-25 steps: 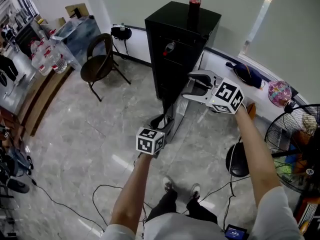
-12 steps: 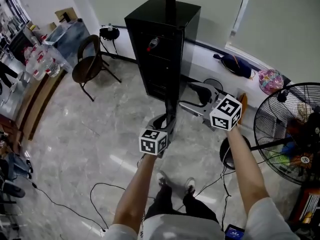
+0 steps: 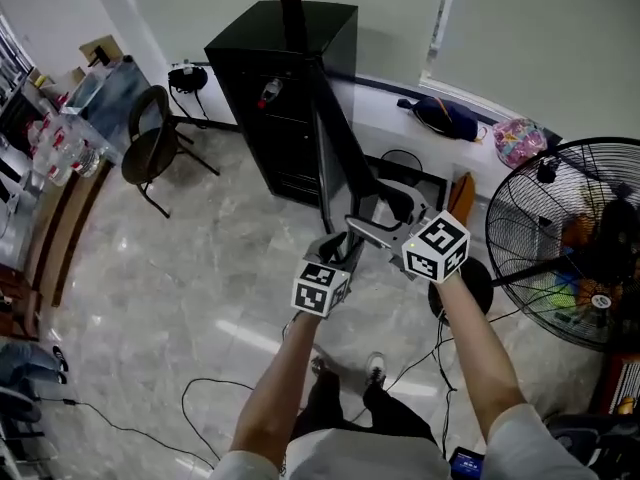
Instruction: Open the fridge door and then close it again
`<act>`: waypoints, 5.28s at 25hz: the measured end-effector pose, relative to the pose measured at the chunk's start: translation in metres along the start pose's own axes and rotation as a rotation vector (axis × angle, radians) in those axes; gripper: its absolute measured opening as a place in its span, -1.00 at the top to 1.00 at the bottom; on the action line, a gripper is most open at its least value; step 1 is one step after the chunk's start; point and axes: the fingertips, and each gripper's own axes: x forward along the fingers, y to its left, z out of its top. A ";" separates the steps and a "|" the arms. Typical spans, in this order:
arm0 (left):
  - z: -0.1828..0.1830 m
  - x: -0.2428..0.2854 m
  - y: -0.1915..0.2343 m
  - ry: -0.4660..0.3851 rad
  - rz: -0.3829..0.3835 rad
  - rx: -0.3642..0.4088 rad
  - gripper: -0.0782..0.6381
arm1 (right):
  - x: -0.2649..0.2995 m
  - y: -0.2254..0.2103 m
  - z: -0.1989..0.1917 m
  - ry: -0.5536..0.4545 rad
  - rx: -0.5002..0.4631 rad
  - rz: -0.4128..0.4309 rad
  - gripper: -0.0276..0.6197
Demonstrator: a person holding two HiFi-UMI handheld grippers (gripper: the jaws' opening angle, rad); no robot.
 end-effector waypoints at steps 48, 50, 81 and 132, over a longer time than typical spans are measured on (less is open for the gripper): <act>0.124 -0.159 0.106 -0.146 0.174 0.126 0.37 | -0.100 -0.099 -0.061 0.165 0.074 -0.505 0.70; 0.136 -0.174 0.111 -0.167 0.179 0.151 0.37 | -0.092 -0.076 -0.038 0.159 0.021 -0.481 0.59; 0.248 -0.261 0.080 -0.351 0.366 0.351 0.41 | -0.053 -0.002 0.163 -0.085 -0.342 -0.337 0.68; 0.088 -0.107 0.110 0.004 0.251 0.072 0.41 | -0.082 -0.203 -0.074 0.134 0.101 -0.464 0.25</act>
